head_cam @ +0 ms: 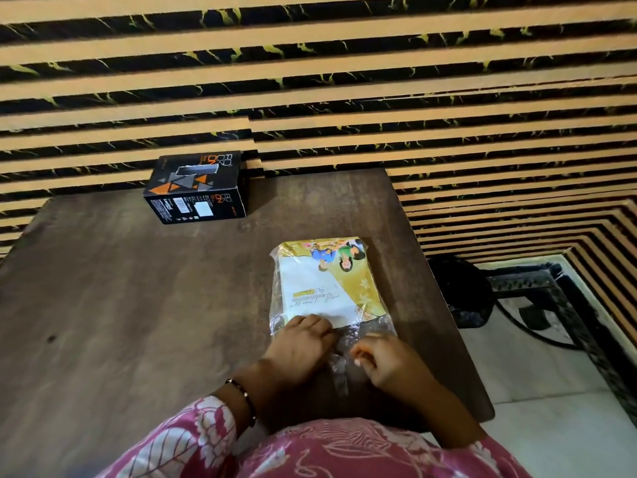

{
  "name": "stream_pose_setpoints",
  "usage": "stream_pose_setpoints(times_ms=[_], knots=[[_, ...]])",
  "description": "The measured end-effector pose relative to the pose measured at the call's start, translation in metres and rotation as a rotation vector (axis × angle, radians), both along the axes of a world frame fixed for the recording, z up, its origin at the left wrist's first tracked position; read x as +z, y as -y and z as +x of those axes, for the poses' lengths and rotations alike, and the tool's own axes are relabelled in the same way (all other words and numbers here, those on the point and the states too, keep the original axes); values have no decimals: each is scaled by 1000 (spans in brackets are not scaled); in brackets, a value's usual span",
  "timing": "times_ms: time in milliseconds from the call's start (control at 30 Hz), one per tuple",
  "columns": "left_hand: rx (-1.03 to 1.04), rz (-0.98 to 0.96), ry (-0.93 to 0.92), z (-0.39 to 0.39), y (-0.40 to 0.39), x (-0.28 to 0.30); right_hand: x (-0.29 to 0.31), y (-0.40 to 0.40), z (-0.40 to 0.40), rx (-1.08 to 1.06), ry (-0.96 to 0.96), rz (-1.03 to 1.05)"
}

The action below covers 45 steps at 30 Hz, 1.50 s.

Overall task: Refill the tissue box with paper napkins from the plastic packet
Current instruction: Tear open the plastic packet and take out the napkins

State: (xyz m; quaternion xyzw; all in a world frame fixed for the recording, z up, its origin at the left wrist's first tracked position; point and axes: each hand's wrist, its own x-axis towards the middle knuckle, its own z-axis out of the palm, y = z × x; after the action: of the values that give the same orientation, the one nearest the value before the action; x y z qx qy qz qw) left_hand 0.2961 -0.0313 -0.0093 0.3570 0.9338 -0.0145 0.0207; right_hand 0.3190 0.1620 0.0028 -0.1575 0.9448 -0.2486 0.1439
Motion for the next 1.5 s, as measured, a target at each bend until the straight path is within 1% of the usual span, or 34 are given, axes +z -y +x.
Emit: stream_pose_setpoints(times_ms=[67, 133, 200, 267, 300, 333, 400, 433, 500, 533, 600, 633, 667, 733, 833, 867, 933, 1000, 1100, 1167, 1300, 1433, 1500], knots=[[45, 65, 95, -2, 0, 3, -2, 0, 4, 18, 6, 25], [130, 144, 179, -3, -1, 10, -1, 0, 7, 22, -11, -6], [210, 234, 203, -1, -3, 16, 6, 0, 10, 1, -81, -114], [279, 328, 179, -1, -7, 26, 20, 2, 13, -5, -174, -236], [313, 378, 170, -2, -10, 33, 27, 4, 14, -5, -197, -296], [348, 421, 168, -4, -14, 40, 32, 7, 15, -17, -164, -364], [395, 499, 160, -11, -20, 56, 34, 16, 14, -80, 42, -477], [409, 530, 151, -15, -23, 63, 30, 20, 12, -157, 152, -526], [430, 568, 134, -22, -27, 76, 20, 25, 4, -405, 365, -682], [435, 579, 132, -24, -29, 81, 14, 25, -2, -543, 476, -829], [417, 580, 165, -23, -33, 87, 8, 21, -14, -810, 706, -1206], [387, 566, 194, -22, -36, 89, 7, 18, -21, -921, 800, -1344], [346, 550, 236, -19, -39, 90, 6, 16, -26, -988, 857, -1401], [279, 519, 335, -17, -46, 90, 6, 20, -33, -1019, 873, -1438], [250, 524, 428, -23, -46, 85, 11, 29, -31, -1045, 789, -1471], [275, 558, 430, -29, -43, 83, 14, 29, -29, -1072, 766, -1456], [368, 584, 361, -46, -30, 72, 14, 25, -28, -1117, 759, -1406], [452, 491, 295, -61, -15, 58, 11, 23, -27, -1134, 787, -1361], [538, 303, 375, -65, -5, 40, 6, 24, -27, -1153, 819, -1381], [548, 245, 392, -61, -7, 34, 3, 24, -30, -1170, 813, -1390], [537, 294, 359, -56, -10, 33, 4, 20, -37, -1094, 787, -1432], [539, 340, 363, -55, -10, 33, 12, 23, -48, -975, 596, -1432], [550, 377, 366, -51, -11, 35, 18, 27, -52, -923, 550, -1419]])
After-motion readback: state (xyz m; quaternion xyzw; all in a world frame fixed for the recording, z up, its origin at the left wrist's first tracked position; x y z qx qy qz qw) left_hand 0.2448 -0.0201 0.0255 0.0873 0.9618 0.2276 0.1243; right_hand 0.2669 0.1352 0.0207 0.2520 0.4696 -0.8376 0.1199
